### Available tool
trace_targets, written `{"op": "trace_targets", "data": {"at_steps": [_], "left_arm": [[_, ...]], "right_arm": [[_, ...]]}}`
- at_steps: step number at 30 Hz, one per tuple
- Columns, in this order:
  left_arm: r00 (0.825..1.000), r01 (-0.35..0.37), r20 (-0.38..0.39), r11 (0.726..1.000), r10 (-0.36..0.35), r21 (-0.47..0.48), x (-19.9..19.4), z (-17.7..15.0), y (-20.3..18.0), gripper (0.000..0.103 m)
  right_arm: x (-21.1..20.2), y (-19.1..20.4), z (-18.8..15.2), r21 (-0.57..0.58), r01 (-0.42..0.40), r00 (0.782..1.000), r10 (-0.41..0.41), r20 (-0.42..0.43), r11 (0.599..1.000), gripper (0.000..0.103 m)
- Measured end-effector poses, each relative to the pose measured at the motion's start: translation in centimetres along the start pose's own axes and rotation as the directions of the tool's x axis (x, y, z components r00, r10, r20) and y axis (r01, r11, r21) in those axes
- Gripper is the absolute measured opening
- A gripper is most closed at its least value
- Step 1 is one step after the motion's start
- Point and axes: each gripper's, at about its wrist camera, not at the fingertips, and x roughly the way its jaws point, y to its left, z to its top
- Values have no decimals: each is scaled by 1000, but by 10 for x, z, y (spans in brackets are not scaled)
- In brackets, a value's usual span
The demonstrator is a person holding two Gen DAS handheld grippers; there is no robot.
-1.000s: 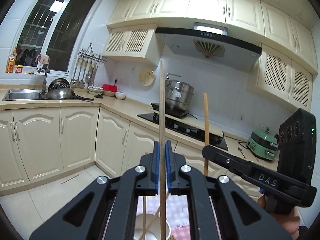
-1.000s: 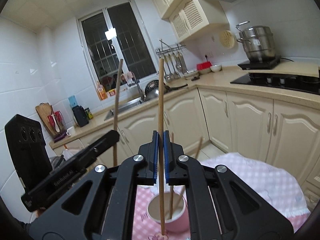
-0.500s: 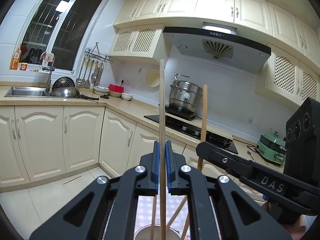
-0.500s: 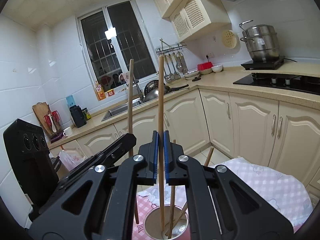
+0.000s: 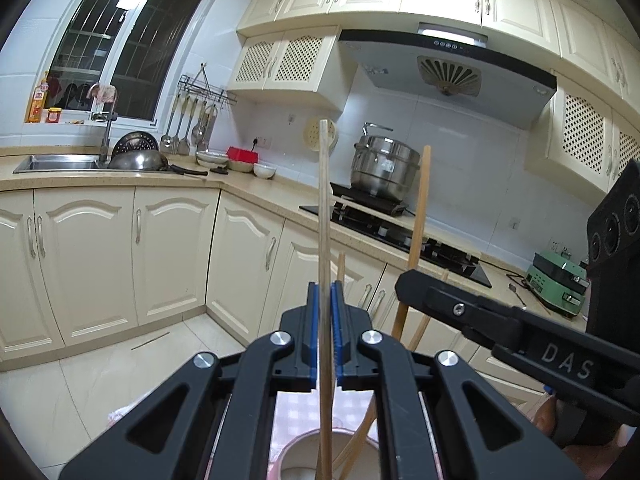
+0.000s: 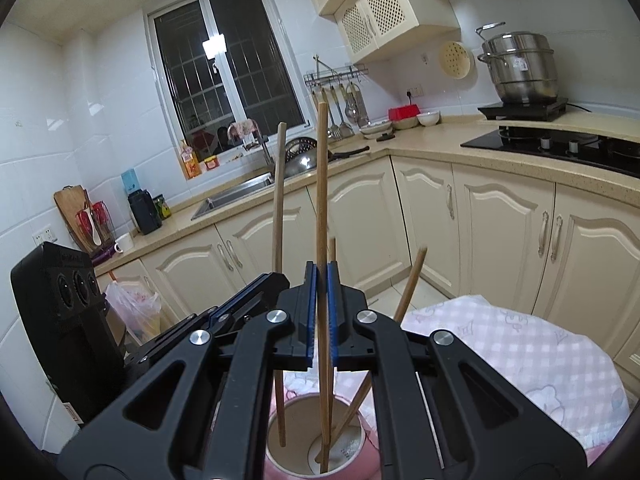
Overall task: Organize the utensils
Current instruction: 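Raise both chopsticks over the pink cup and drop them inside, then move both open grippers back down toward the knife and chopsticks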
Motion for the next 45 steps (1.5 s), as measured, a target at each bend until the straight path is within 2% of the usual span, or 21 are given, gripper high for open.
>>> {"op": "trace_targets", "data": {"at_steps": [4,5,6,7,9,10,11,13,15,18,20,34,42,45], "left_arm": [[1000,7,-25,1000,-7,9,3,-6,-1,7],[999,10,-36,1000,-10,12,3,-7,-1,11],[999,15,-45,1000,-14,14,1,-7,-1,28],[999,11,-41,1000,-10,16,-2,-6,-1,38],[1000,-1,-15,1000,1,26,-12,-4,-1,60],[1000,-6,-13,1000,6,30,-18,-1,0,66],[1000,-12,-14,999,13,35,-21,0,-1,76],[1000,-27,-14,999,27,44,-31,5,-1,84],[999,-35,-16,998,36,53,-39,9,-3,92],[998,-58,-29,996,60,73,-51,17,-9,96],[996,-76,-42,993,80,87,-57,21,-12,97],[994,-92,-50,991,97,100,-99,26,-16,97],[990,-107,-75,988,116,109,-111,21,-15,97],[989,-110,-88,987,121,119,-113,19,-18,97]], "right_arm": [[1,1,-4,-12,3,999,-3,-34,1000,6],[0,2,-5,-16,7,999,-8,-43,1000,7],[-2,2,-4,-20,14,999,-15,-47,1000,10],[-4,1,-4,-19,17,999,-18,-45,1000,14],[-12,-3,-2,-7,54,998,-54,-21,999,58],[-18,-6,-1,6,51,999,-51,1,999,68],[-23,-7,0,11,41,999,-41,12,999,73],[-30,-5,1,0,54,998,-53,19,999,74],[-37,-3,3,-5,55,998,-55,27,998,90],[-49,-3,5,3,78,997,-78,25,997,97],[-54,-5,6,14,94,995,-95,15,995,97],[-105,-26,1,79,154,988,-154,0,985,97],[-120,-35,-8,108,194,981,-190,-50,975,97],[-125,-41,-14,128,220,974,-209,-92,967,97]]}}
